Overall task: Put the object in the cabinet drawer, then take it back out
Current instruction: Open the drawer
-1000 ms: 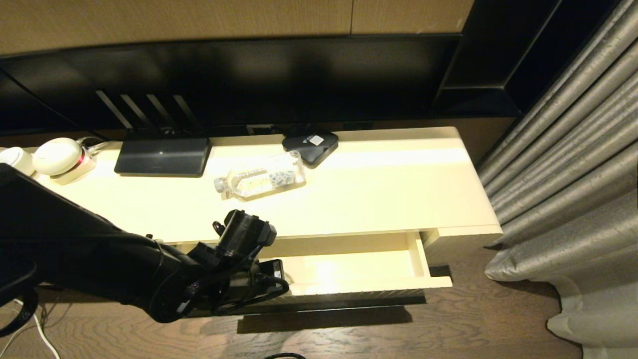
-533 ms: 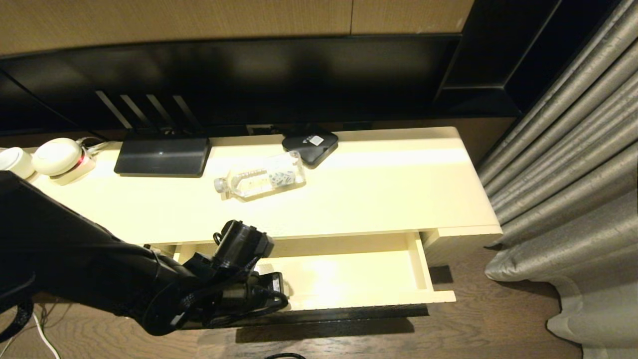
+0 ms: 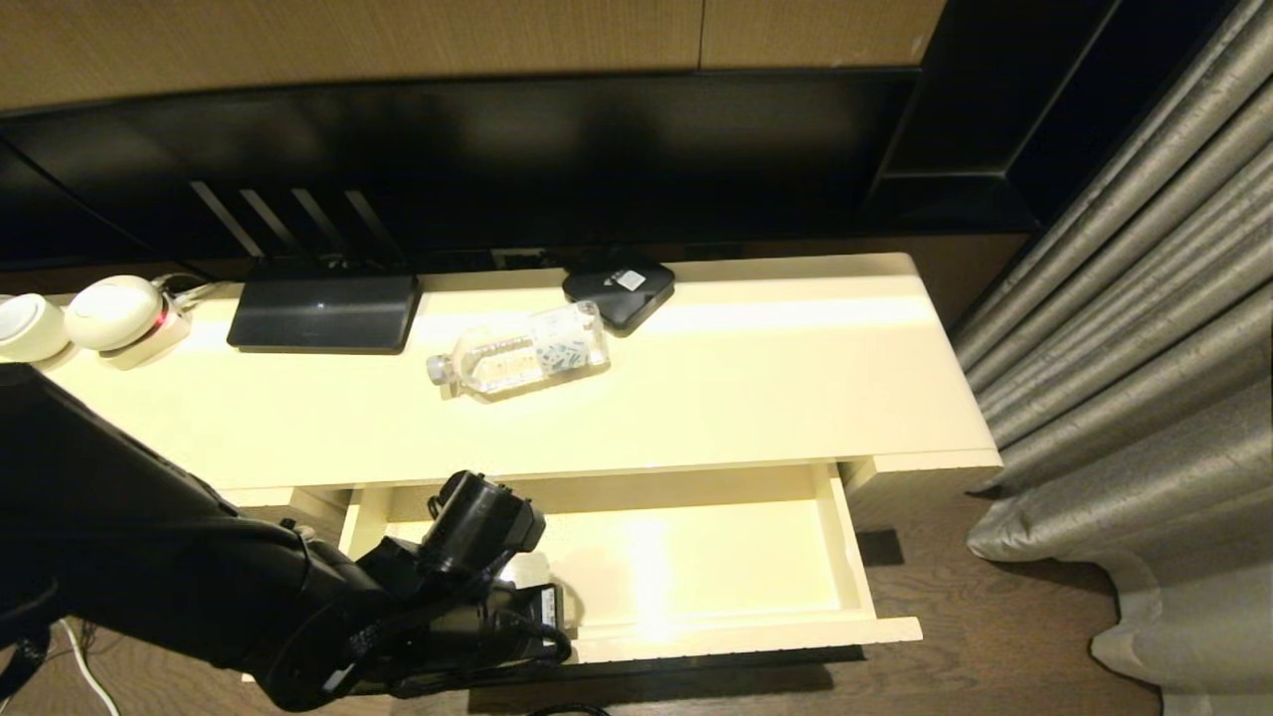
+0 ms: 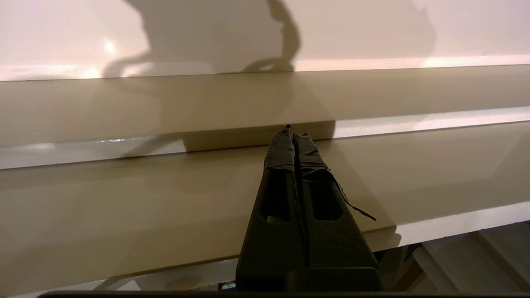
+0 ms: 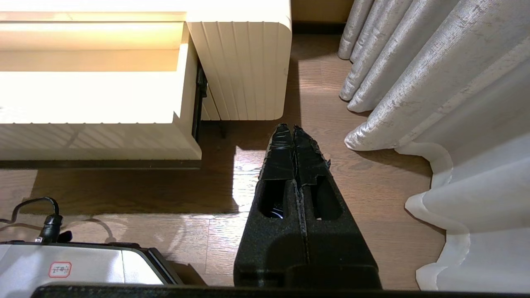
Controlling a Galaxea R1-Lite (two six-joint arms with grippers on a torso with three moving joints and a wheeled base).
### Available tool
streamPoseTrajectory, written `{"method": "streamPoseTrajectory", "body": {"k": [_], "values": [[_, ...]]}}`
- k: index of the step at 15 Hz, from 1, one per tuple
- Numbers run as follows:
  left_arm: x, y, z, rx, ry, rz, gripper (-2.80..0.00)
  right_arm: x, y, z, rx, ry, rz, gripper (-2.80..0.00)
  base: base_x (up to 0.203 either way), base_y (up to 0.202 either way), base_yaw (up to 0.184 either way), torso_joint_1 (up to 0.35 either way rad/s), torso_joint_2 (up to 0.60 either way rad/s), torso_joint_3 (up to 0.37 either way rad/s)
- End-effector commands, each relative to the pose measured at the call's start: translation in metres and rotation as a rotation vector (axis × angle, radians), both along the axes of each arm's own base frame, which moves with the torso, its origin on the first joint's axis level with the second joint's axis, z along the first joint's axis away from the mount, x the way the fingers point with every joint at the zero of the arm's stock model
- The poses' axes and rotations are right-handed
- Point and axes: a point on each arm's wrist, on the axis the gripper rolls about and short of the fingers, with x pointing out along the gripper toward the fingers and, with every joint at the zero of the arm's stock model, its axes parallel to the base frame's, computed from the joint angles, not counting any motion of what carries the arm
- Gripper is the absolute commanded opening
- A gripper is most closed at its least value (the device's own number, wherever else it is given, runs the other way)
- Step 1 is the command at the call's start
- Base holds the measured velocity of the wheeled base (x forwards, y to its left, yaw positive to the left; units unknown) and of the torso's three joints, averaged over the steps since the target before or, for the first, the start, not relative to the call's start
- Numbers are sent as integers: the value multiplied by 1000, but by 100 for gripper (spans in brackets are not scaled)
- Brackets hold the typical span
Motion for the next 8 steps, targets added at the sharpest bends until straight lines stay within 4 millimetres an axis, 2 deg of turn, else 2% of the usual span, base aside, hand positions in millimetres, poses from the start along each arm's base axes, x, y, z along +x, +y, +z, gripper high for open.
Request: {"method": "streamPoseTrajectory", "body": {"k": [1,8], "values": [[-6,2,-5,12,26,-7,-280,0,0,0,0,1,1,-280,0,0,0,0,0,0],[-9,3,-9,8,44,-15,-280,0,0,0,0,2,0,-280,0,0,0,0,0,0]]}}
